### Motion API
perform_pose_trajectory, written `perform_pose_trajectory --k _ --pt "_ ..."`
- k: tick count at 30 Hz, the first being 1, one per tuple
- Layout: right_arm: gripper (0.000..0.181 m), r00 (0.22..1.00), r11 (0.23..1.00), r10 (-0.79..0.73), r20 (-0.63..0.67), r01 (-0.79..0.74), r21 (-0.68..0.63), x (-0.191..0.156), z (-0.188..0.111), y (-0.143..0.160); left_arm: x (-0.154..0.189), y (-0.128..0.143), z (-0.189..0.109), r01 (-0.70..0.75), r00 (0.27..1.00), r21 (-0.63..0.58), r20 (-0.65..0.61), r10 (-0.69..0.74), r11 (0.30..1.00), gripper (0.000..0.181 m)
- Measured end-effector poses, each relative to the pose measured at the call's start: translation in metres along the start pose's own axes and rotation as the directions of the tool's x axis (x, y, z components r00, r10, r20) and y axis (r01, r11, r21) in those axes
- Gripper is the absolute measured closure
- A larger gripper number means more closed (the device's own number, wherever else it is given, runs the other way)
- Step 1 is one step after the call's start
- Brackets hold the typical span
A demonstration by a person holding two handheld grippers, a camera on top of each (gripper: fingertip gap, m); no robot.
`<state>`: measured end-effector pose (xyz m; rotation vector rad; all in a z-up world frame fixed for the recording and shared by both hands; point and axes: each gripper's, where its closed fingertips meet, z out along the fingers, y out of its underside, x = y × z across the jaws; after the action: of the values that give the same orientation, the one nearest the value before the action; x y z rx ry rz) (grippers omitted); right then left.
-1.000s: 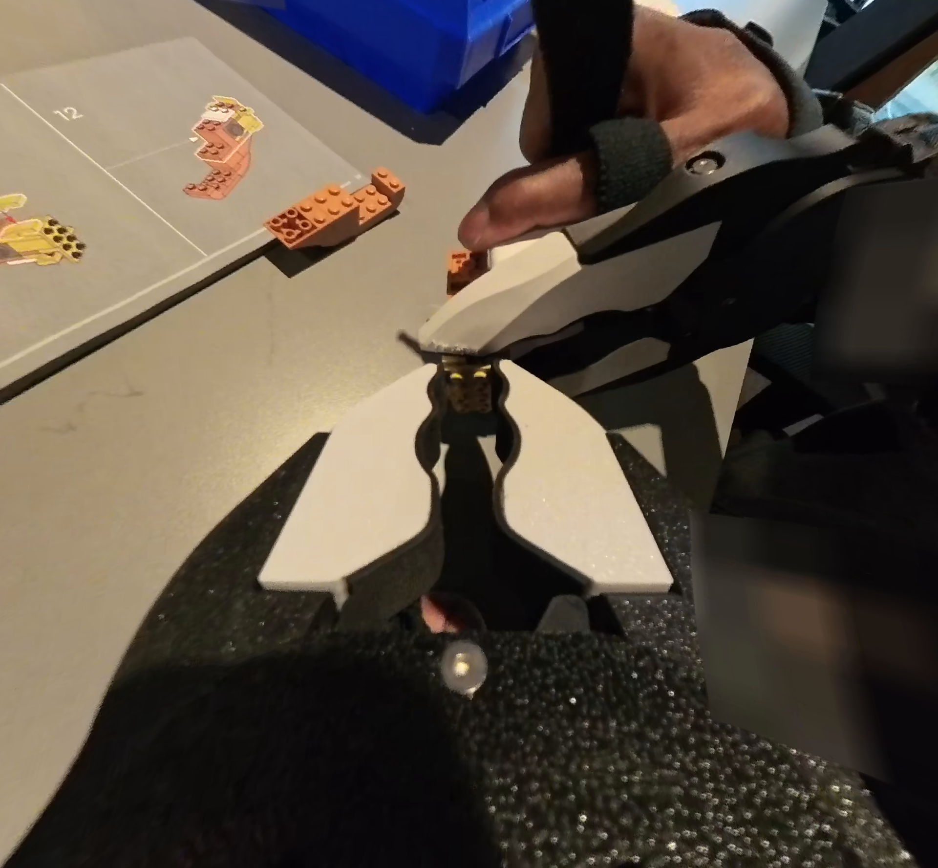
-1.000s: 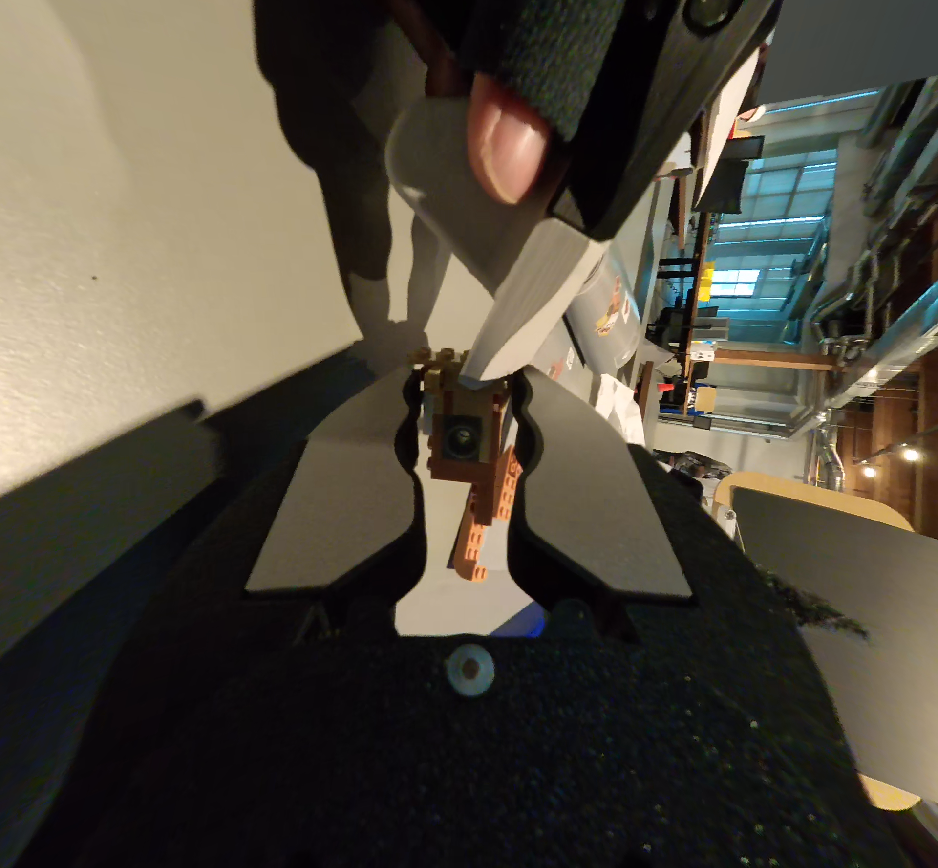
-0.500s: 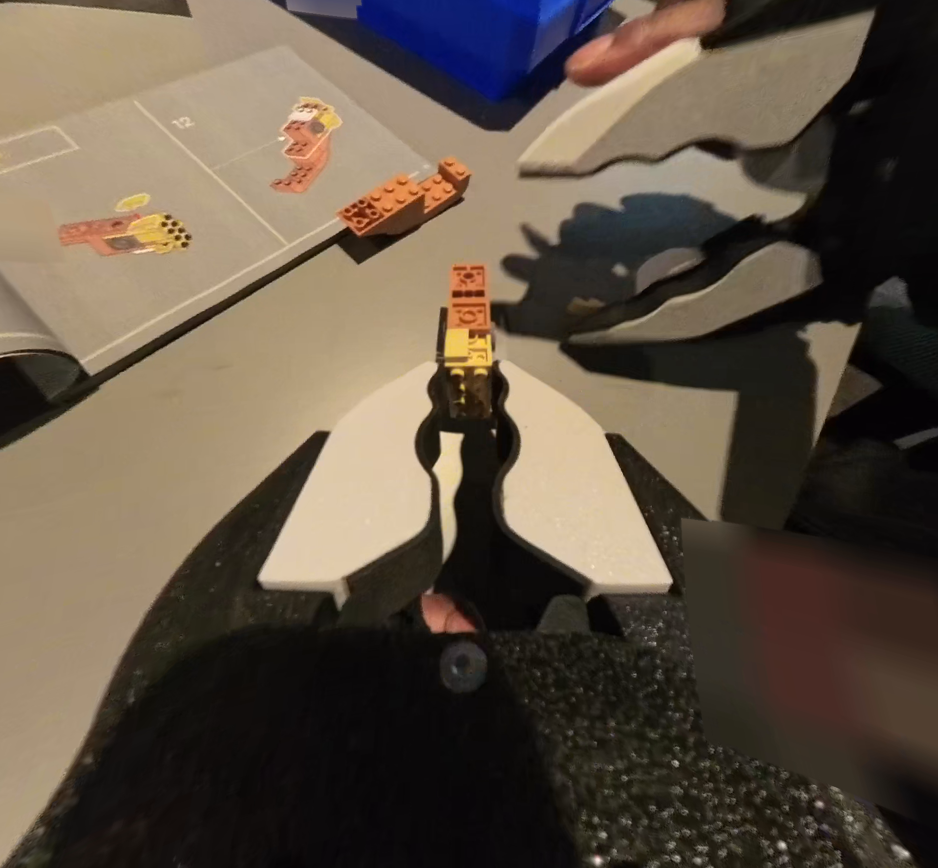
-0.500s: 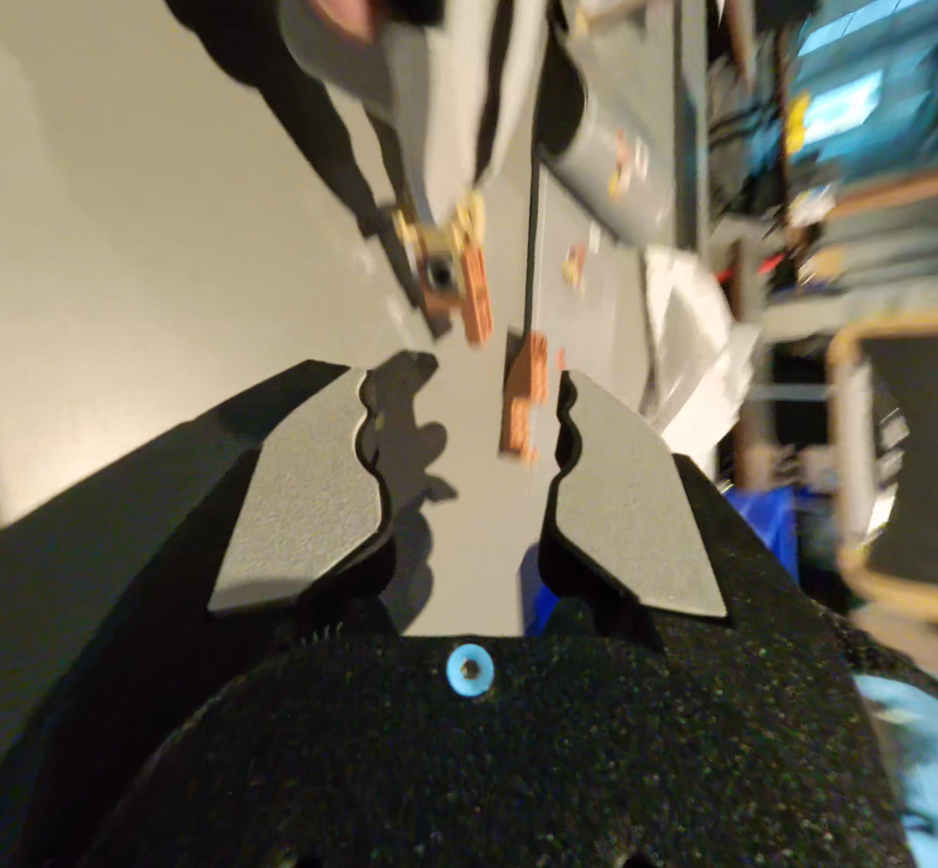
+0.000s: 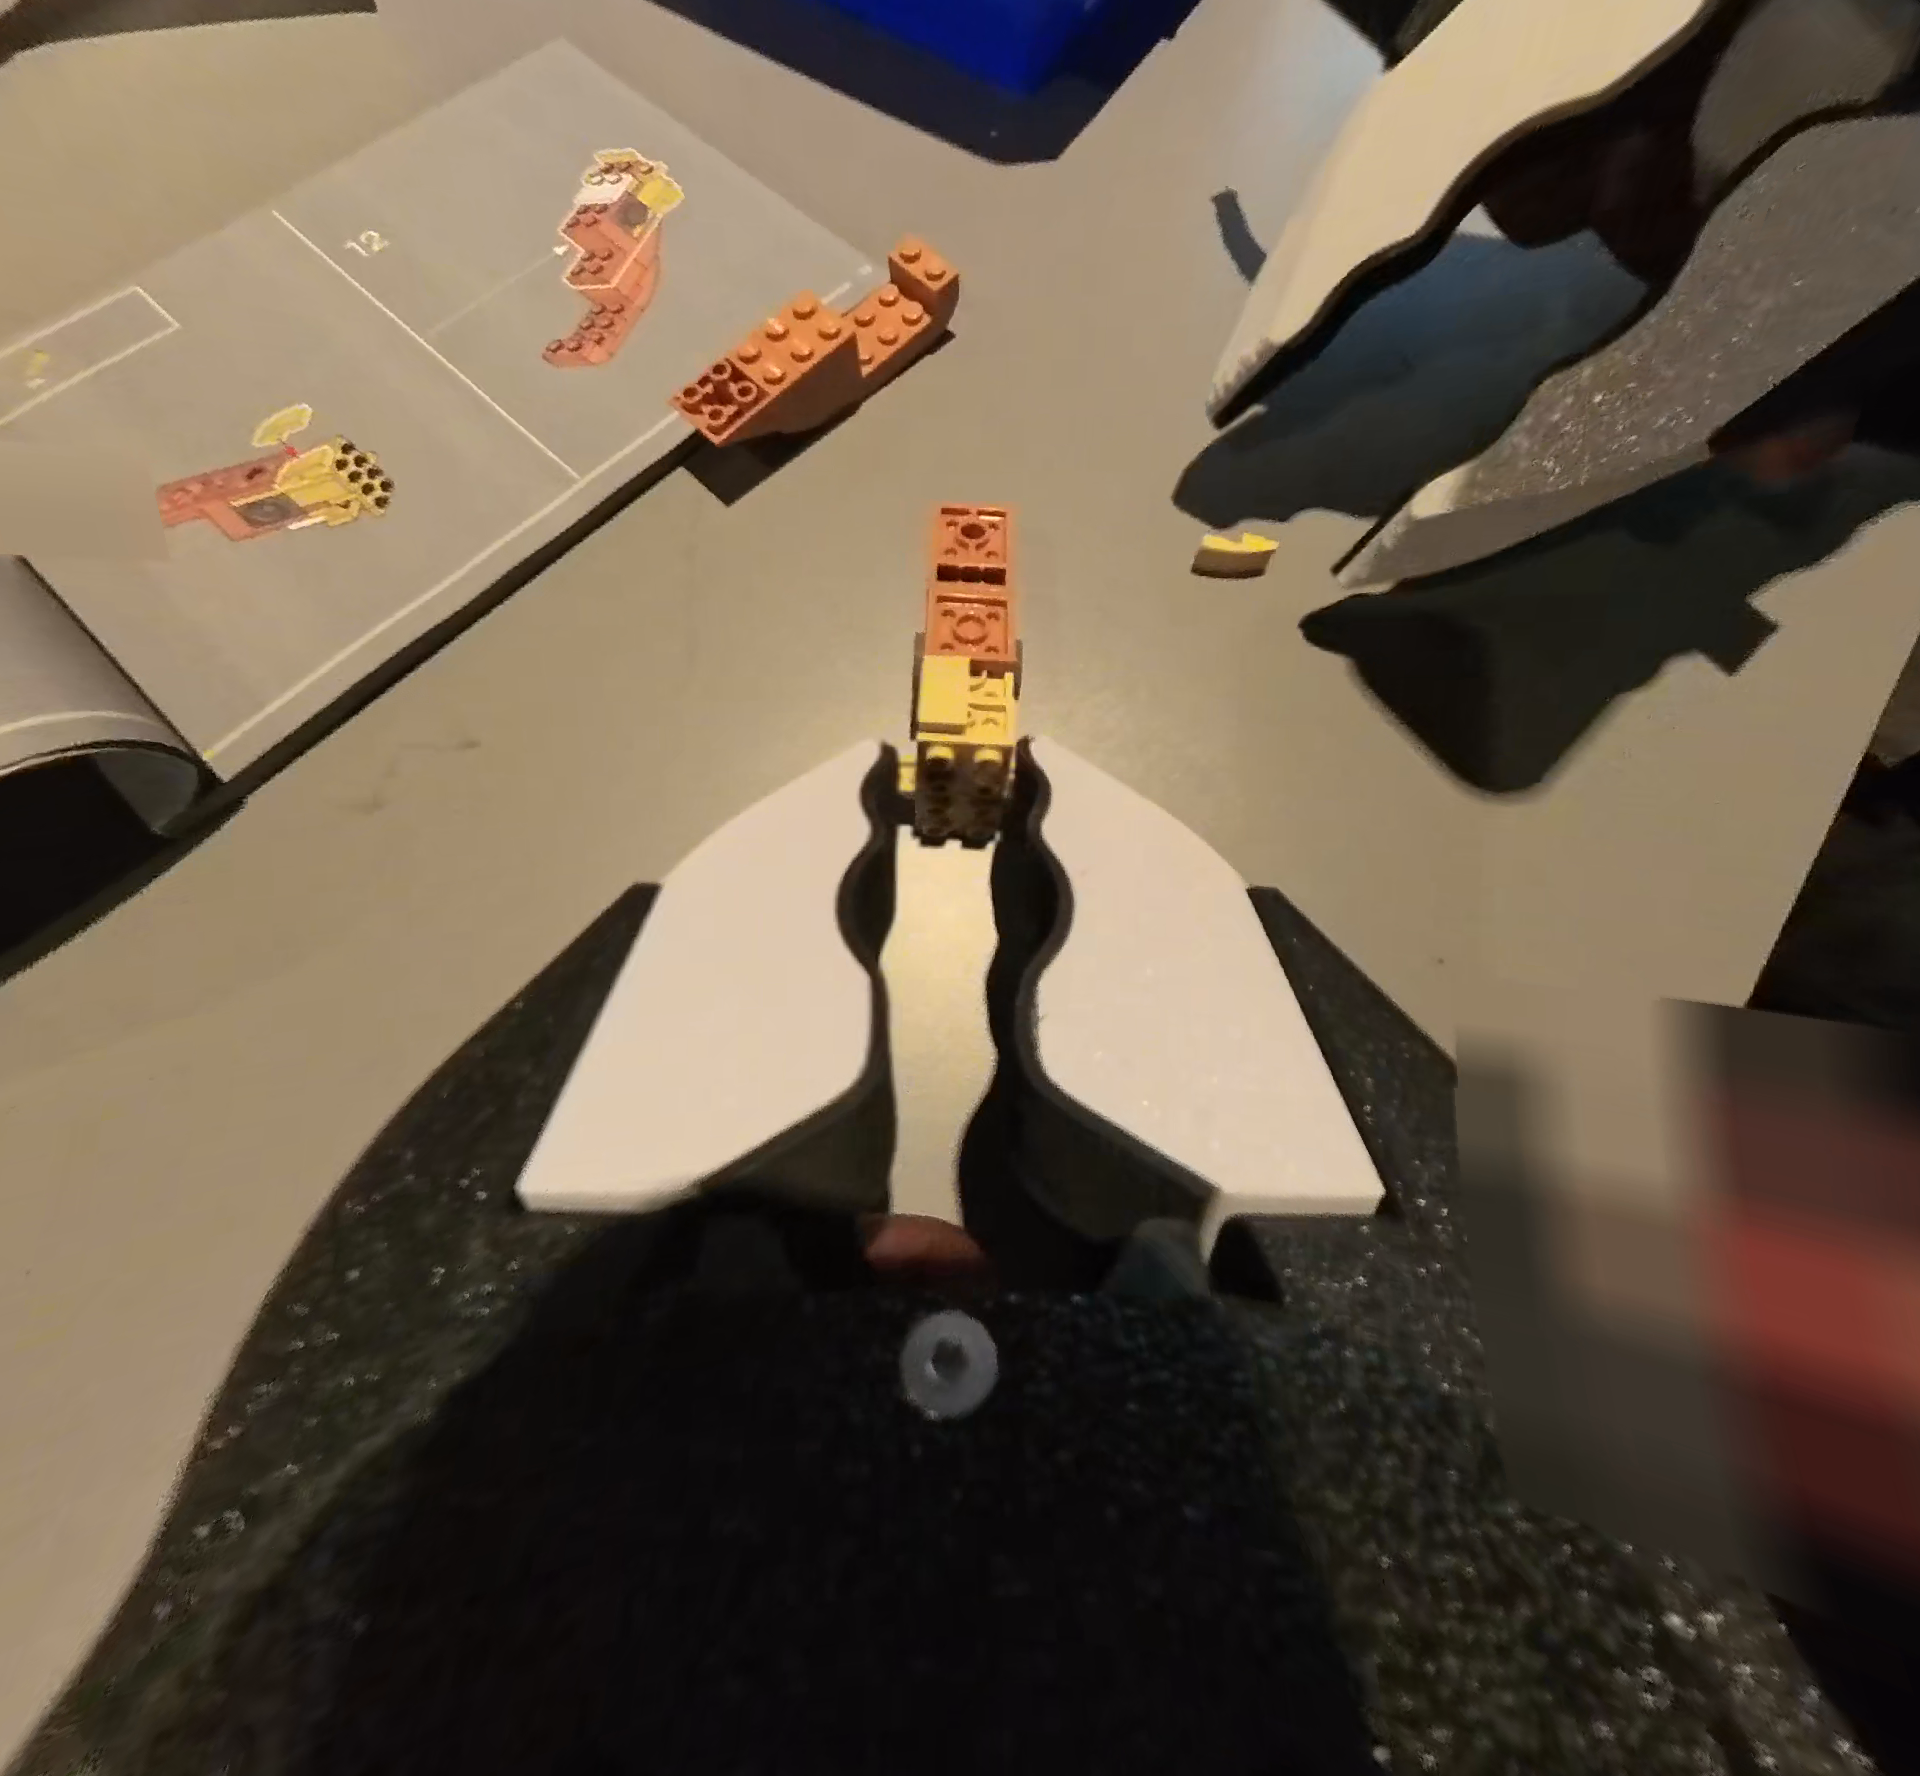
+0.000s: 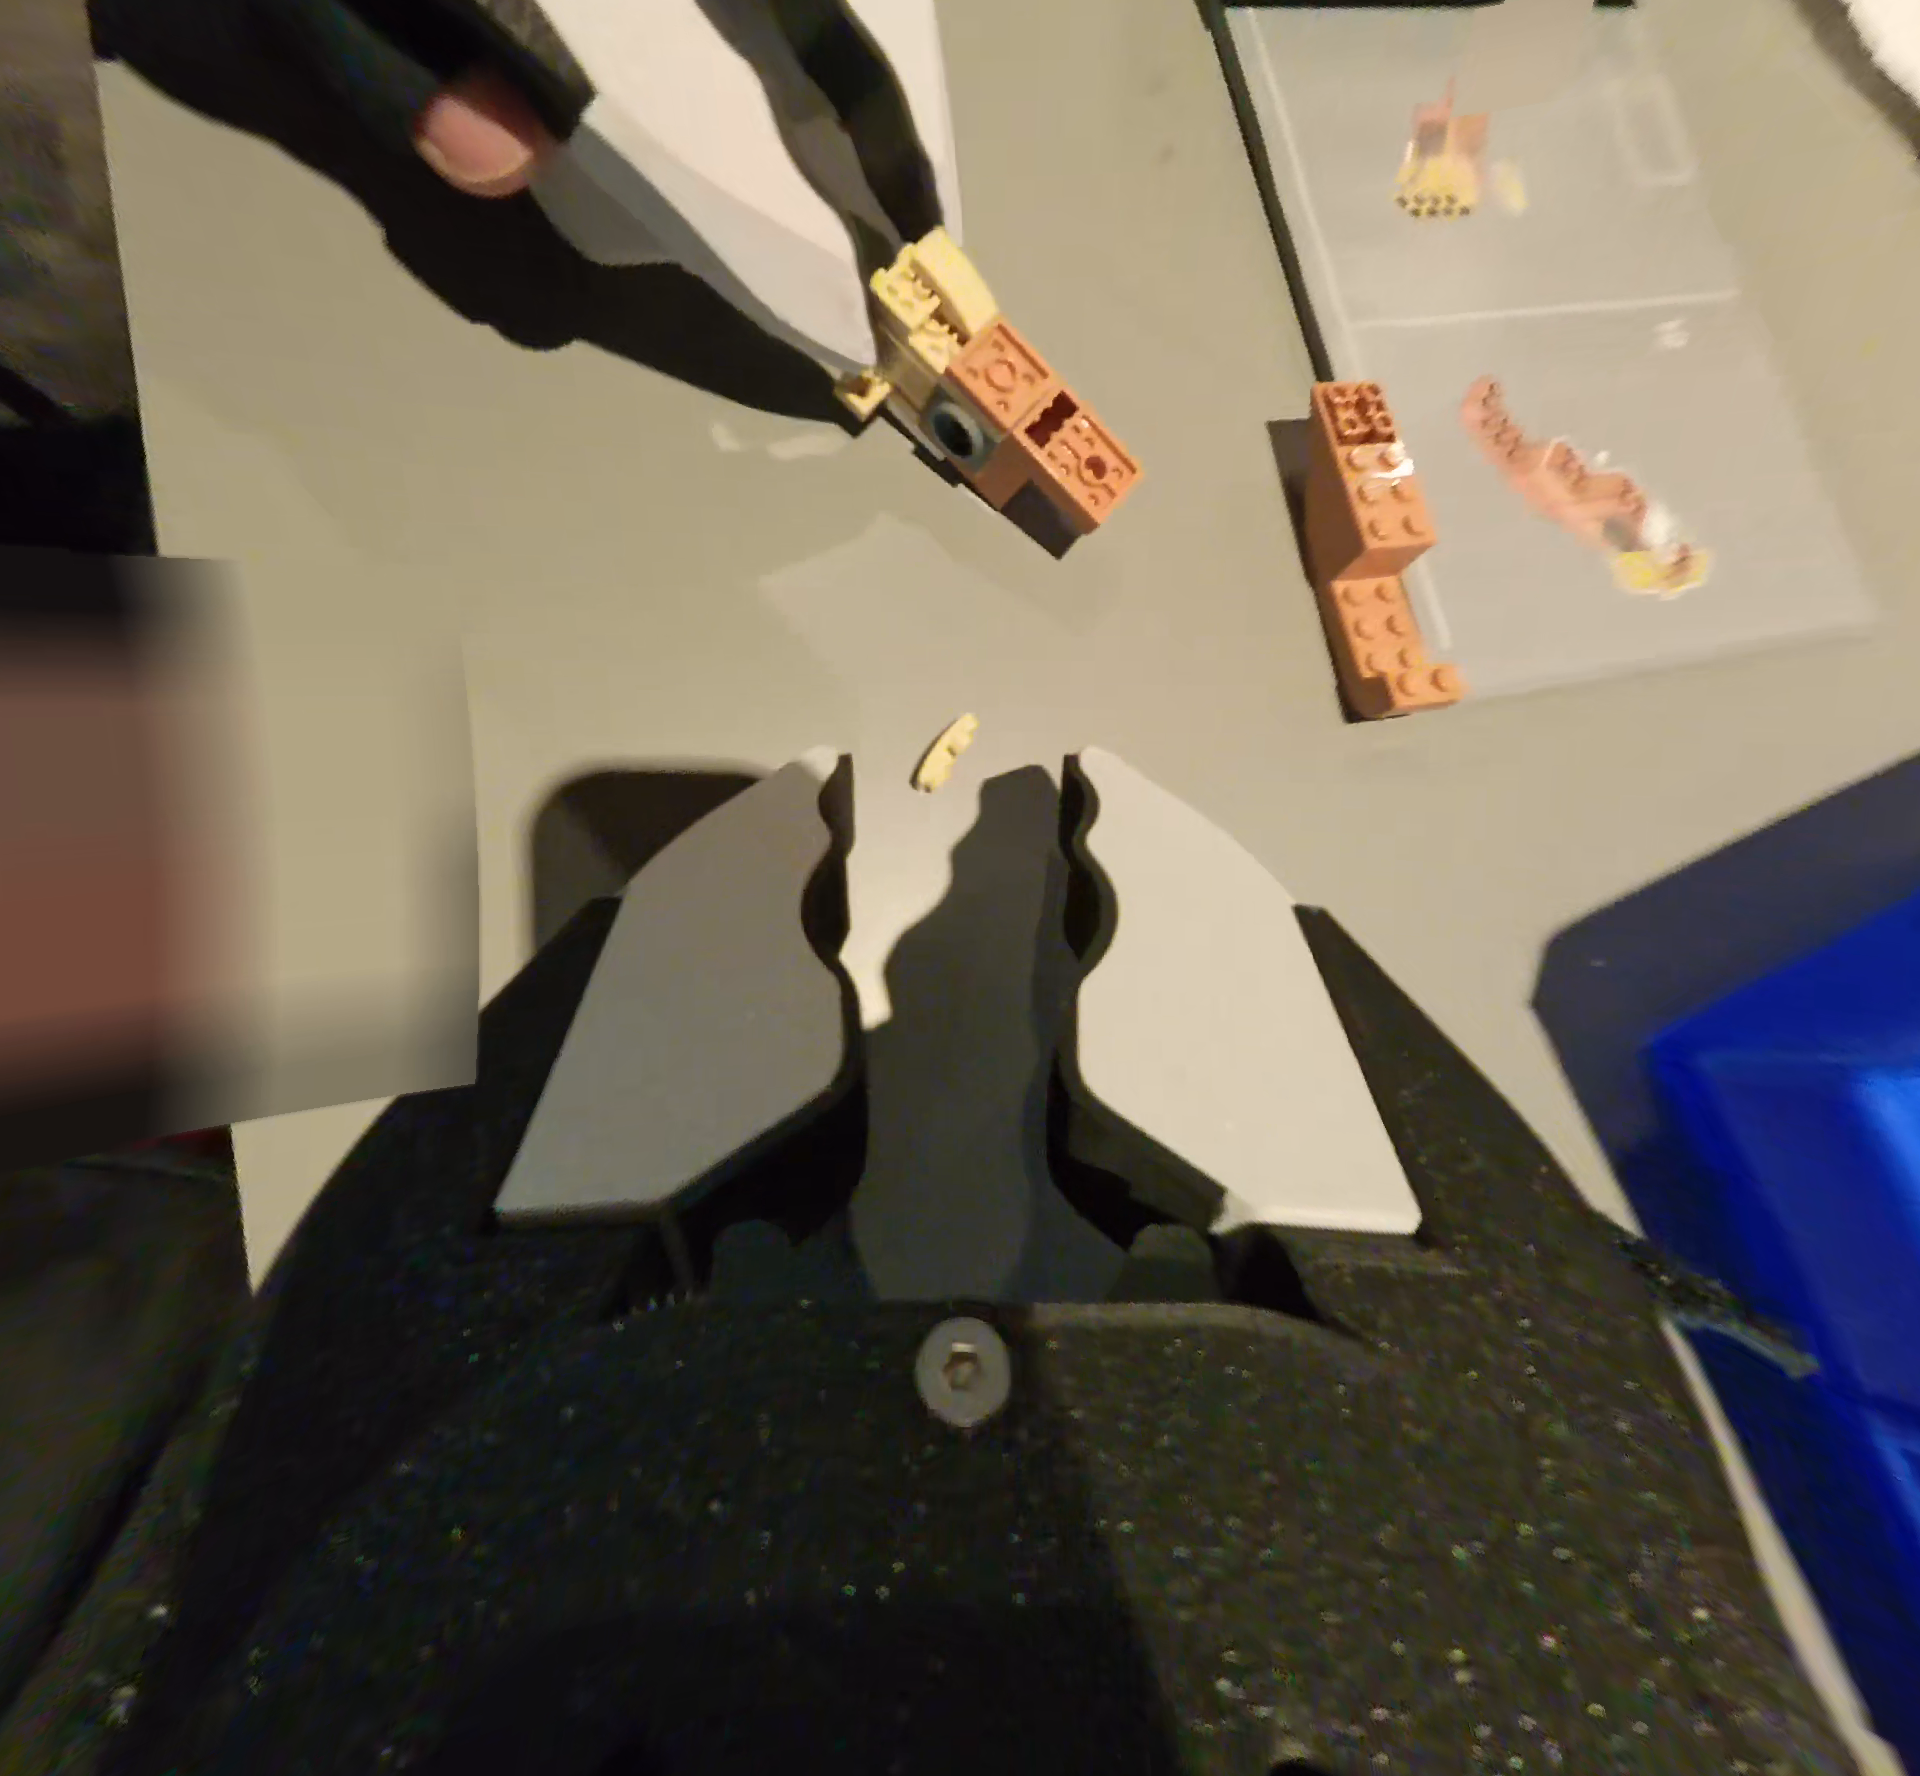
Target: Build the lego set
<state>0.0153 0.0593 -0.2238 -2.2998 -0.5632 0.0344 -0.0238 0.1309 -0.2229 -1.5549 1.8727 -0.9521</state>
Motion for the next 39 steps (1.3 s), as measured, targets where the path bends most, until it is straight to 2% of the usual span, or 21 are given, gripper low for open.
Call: perform_pose_trajectory --k 4,9,11,15,18,21,25,27,32,35,39 --pt "0.144 0.997 0.998 0.054 0.047 -0.055 0.027 -0.009 0.01 0.002 0.001 0.0 -0.003 -0.006 1.0 0.01 -0.001 0.006 1.0 0.155" --pt "0.144 0.995 0.993 0.094 0.02 -0.095 0.064 -0.003 0.008 0.0 0.0 -0.007 -0.009 -0.001 1.0 0.072 -0.004 0.001 0.997 0.148" --pt "0.144 0.991 0.986 0.132 0.023 -0.134 0.098 0.0 0.005 -0.002 -0.006 -0.016 -0.017 -0.005 0.999 0.137 0.038 -0.001 0.991 0.145" --pt "0.14 0.985 0.978 0.167 0.034 -0.17 0.123 0.003 0.002 -0.003 -0.014 -0.043 -0.044 -0.052 0.99 0.342 0.138 0.004 0.938 0.144" --pt "0.137 0.989 0.982 0.15 -0.009 -0.148 0.117 0.005 0.004 -0.003 -0.013 -0.055 -0.06 -0.125 0.975 0.445 0.219 0.028 0.887 0.145" --pt "0.143 0.985 0.98 0.158 -0.075 -0.147 0.134 0.011 0.001 -0.003 -0.008 -0.062 -0.067 -0.164 0.966 0.521 0.258 0.03 0.838 0.15" --pt "0.152 0.976 0.967 0.206 -0.069 -0.192 0.169 0.012 -0.002 -0.007 -0.008 -0.056 -0.055 -0.102 0.972 0.503 0.234 -0.022 0.858 0.153" --pt "0.151 0.967 0.956 0.239 -0.088 -0.219 0.193 0.015 -0.005 -0.009 -0.009 -0.056 -0.055 -0.121 0.964 0.497 0.265 -0.018 0.859 0.154" --pt "0.181 0.948 0.93 0.302 -0.103 -0.269 0.249 0.014 -0.013 -0.013 -0.01 -0.056 -0.055 -0.14 0.956 0.489 0.293 -0.011 0.861 0.163" --pt "0.181 0.931 0.908 0.355 -0.083 -0.322 0.268 0.013 -0.017 -0.011 -0.01 -0.056 -0.059 -0.142 0.951 0.498 0.308 -0.022 0.855 0.165" --pt "0.167 0.931 0.906 0.363 -0.039 -0.343 0.248 0.007 -0.016 -0.009 -0.005 -0.054 -0.058 -0.145 0.957 0.497 0.291 -0.007 0.855 0.165"
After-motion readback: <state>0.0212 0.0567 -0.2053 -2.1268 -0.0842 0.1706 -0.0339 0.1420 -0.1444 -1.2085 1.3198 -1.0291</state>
